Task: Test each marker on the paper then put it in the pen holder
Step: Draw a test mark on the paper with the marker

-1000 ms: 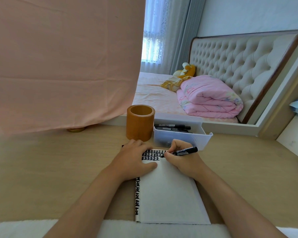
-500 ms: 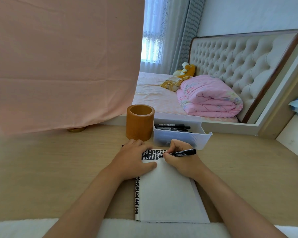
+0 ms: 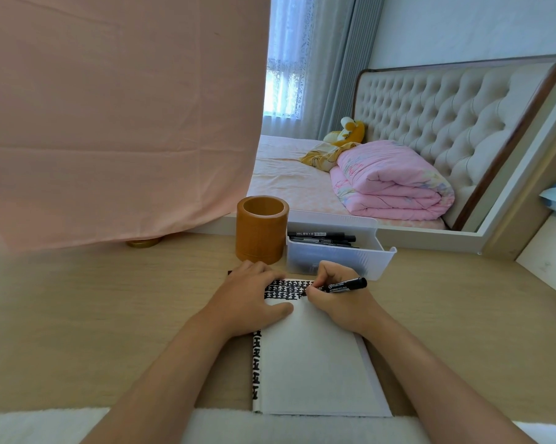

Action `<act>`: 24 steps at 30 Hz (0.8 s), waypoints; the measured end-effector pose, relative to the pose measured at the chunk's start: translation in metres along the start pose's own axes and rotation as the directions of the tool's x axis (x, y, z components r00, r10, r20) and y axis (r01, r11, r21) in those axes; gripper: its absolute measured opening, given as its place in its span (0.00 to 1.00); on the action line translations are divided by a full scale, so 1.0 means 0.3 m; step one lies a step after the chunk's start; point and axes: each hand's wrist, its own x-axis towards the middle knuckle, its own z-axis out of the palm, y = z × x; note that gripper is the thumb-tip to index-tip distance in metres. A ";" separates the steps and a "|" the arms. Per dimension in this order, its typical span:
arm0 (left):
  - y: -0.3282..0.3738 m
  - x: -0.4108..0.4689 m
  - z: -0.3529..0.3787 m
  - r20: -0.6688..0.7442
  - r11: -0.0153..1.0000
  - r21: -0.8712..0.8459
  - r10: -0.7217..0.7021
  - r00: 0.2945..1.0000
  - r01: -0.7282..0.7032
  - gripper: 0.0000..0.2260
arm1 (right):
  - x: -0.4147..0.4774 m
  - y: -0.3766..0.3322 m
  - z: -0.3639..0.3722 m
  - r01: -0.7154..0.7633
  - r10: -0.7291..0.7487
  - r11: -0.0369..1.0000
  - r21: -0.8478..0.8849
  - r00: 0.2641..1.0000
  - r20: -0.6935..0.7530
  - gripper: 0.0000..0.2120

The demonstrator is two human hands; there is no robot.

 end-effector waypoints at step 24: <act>0.004 -0.003 -0.005 0.007 1.000 0.013 0.001 1.000 -0.001 0.28 | -0.007 -0.013 -0.022 -0.101 0.102 0.987 0.121 0.995 -0.006 0.10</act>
